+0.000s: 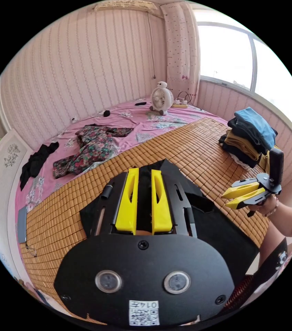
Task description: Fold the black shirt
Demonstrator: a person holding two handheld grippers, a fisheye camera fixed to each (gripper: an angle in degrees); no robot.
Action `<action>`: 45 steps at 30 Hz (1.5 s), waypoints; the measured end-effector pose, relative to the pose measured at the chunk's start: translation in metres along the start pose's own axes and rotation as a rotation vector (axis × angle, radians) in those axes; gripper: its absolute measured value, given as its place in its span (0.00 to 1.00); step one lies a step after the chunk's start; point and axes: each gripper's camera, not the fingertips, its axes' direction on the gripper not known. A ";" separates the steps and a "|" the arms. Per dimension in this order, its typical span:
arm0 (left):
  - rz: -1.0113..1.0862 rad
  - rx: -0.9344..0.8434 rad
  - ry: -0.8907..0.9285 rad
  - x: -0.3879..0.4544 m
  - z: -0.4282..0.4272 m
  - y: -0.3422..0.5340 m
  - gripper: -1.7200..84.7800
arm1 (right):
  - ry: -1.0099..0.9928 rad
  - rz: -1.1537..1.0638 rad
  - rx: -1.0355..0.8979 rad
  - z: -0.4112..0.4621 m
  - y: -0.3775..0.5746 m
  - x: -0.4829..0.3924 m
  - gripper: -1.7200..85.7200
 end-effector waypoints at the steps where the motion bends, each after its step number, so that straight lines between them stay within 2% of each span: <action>1: -0.010 0.004 -0.034 -0.011 -0.005 0.012 0.06 | 0.003 0.004 -0.034 0.009 0.002 -0.001 0.07; 3: -0.081 -0.018 -0.169 -0.057 -0.015 0.054 0.08 | 0.036 0.009 -0.076 0.021 0.004 0.000 0.09; 5: -0.168 -0.048 -0.193 -0.090 -0.017 0.082 0.08 | 0.095 0.022 -0.091 0.031 0.004 0.005 0.10; 13: -0.505 -0.148 0.002 -0.196 0.022 0.158 0.12 | 0.400 0.187 -0.082 0.089 -0.051 0.070 0.14; 16: -0.520 -0.096 0.012 -0.218 0.032 0.157 0.13 | 0.409 0.259 -0.089 0.112 -0.076 0.095 0.13; 20: -0.586 -0.143 0.023 -0.251 0.056 0.143 0.14 | 0.422 0.336 -0.117 0.140 -0.094 0.118 0.09; 24: -0.703 -0.232 0.016 -0.277 0.072 0.141 0.08 | 0.373 0.328 -0.184 0.166 -0.107 0.126 0.04; 25: -0.709 -0.211 0.013 -0.280 0.069 0.141 0.08 | 0.362 0.350 -0.214 0.171 -0.111 0.129 0.04; 27: -0.699 -0.192 0.196 -0.292 0.071 0.143 0.04 | 0.344 0.335 -0.213 0.172 -0.116 0.127 0.04; 28: -0.716 -0.201 0.216 -0.295 0.070 0.144 0.03 | 0.328 0.318 -0.203 0.170 -0.120 0.124 0.04; 35: -0.649 0.013 0.201 -0.304 -0.008 0.129 0.01 | 0.281 0.217 -0.040 0.125 -0.144 0.085 0.03; 39: -0.537 0.126 0.206 -0.291 -0.076 0.126 0.01 | 0.291 0.180 0.041 0.085 -0.146 0.045 0.03; 45: -0.350 0.077 0.284 -0.241 -0.169 0.187 0.01 | 0.165 0.091 -0.004 0.031 -0.087 -0.035 0.05</action>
